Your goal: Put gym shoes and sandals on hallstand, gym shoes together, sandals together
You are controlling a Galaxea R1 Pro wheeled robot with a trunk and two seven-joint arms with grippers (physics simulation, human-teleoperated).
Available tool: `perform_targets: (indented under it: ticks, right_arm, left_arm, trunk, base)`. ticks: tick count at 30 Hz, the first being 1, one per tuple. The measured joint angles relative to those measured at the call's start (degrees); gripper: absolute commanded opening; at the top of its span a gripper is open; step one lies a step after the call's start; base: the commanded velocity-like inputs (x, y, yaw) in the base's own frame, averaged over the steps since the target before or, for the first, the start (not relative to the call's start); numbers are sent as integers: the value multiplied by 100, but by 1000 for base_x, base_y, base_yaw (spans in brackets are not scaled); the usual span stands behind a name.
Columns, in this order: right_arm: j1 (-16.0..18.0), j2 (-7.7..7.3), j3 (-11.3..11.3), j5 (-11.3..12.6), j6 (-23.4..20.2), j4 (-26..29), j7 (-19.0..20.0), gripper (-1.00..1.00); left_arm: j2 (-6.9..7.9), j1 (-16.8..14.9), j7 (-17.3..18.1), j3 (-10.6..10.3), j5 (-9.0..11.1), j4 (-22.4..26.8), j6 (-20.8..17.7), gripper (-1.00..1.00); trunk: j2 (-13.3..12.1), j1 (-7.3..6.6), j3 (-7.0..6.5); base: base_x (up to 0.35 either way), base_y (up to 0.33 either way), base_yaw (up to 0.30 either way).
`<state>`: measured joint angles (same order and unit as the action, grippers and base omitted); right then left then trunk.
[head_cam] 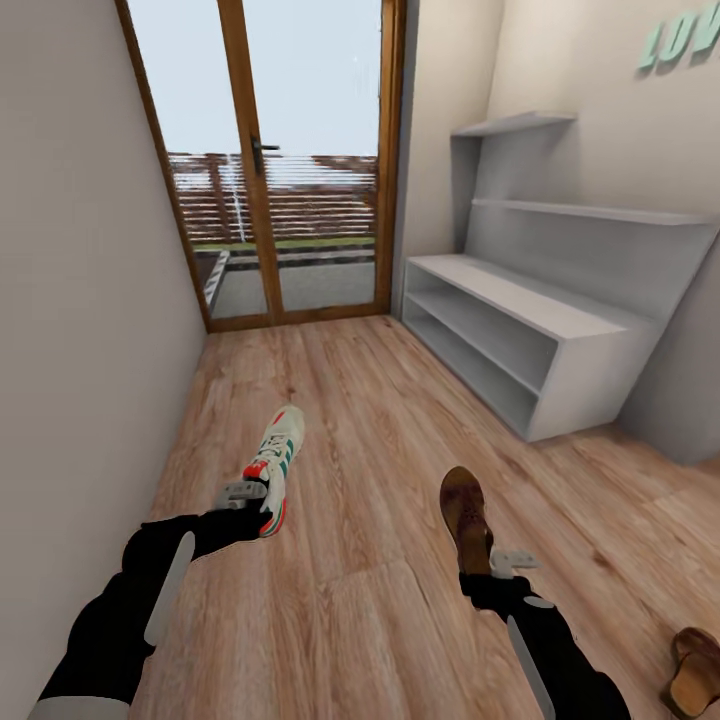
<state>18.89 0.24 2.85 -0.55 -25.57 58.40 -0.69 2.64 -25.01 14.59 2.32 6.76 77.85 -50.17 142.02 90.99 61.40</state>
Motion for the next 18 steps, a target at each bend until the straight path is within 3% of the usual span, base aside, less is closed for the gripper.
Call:
perform_targets:
  ticks: [8,18]
  right_arm:
    - [-1,0,0,0,0,2,0,-100]
    - [-1,-1,2,8,-5,16,2,-100]
  left_arm:
    - [0,0,0,0,-1,0,0,-100]
    - [-1,-1,0,-1,-3,-1,1,-100]
  trunk:
    - [0,0,-58]
    - [0,0,-70]
  base:
    - [348,0,179]
    - [348,0,21]
